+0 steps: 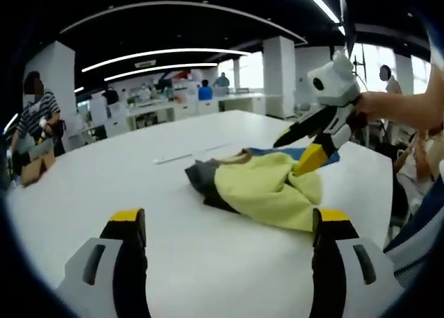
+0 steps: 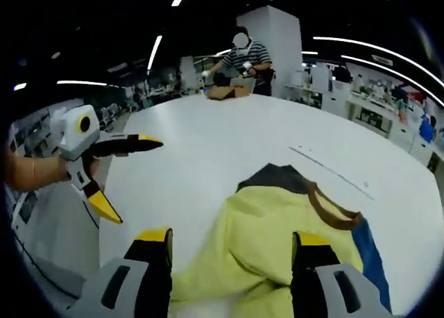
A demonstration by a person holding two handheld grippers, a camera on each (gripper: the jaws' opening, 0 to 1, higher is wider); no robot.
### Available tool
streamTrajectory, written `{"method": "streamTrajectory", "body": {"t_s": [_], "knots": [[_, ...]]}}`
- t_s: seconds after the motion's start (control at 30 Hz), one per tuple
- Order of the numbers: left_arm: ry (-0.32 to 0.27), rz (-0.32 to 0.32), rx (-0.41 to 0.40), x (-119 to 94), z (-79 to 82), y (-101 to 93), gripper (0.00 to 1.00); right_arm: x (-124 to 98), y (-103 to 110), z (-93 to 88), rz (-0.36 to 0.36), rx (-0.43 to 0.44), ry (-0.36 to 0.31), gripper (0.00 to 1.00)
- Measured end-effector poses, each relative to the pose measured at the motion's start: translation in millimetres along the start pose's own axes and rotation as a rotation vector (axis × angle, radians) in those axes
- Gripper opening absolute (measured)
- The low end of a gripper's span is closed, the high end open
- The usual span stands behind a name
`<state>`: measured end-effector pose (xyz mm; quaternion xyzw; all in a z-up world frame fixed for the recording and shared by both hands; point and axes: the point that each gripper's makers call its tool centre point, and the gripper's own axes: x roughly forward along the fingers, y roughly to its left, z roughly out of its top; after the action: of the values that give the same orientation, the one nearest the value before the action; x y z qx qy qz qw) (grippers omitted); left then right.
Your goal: Fold the garment on the visible template until the final outline fits inside the template.
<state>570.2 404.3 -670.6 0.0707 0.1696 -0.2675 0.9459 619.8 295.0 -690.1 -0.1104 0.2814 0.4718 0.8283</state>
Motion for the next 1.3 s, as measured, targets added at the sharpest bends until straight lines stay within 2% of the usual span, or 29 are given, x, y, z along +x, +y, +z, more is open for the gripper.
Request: {"method": "streamTrajectory", "body": {"t_s": [0.13, 0.23, 0.33, 0.47, 0.73, 0.8, 0.9, 1.0, 1.13, 1.3], "knots": [[0.002, 0.008, -0.003, -1, -1.6, 3.3, 0.95, 21, 8, 4.0, 0.005, -0.018, -0.006, 0.54], [0.001, 0.012, -0.006, -2, -2.8, 5.0, 0.95, 39, 14, -1.4, 0.001, -0.072, 0.026, 0.50], [0.006, 0.015, -0.007, -3, -5.4, 7.8, 0.94, 53, 18, -7.6, -0.005, -0.079, 0.046, 0.42], [0.012, 0.020, -0.007, -5, -8.9, 11.1, 0.93, 68, 14, -18.0, -0.050, -0.114, 0.085, 0.35], [0.031, 0.021, 0.002, -7, -15.5, 11.8, 0.90, 91, 3, -32.7, -0.135, -0.098, 0.119, 0.22], [0.037, 0.019, 0.008, -7, -17.0, 10.6, 0.89, 92, 0, -34.4, -0.150, -0.096, 0.122, 0.16], [0.043, 0.016, 0.018, -8, -19.1, 9.4, 0.86, 91, -8, -37.8, -0.165, -0.074, 0.127, 0.00], [0.048, 0.017, 0.018, -9, -21.4, 9.6, 0.84, 86, -10, -34.6, -0.155, -0.057, 0.111, 0.00], [0.055, 0.024, 0.017, -8, -21.5, 8.8, 0.82, 73, -14, -21.8, -0.146, -0.060, 0.069, 0.00], [0.057, 0.030, 0.020, -4, -19.9, 9.1, 0.78, 54, -28, -8.2, -0.176, -0.059, 0.026, 0.00]]}}
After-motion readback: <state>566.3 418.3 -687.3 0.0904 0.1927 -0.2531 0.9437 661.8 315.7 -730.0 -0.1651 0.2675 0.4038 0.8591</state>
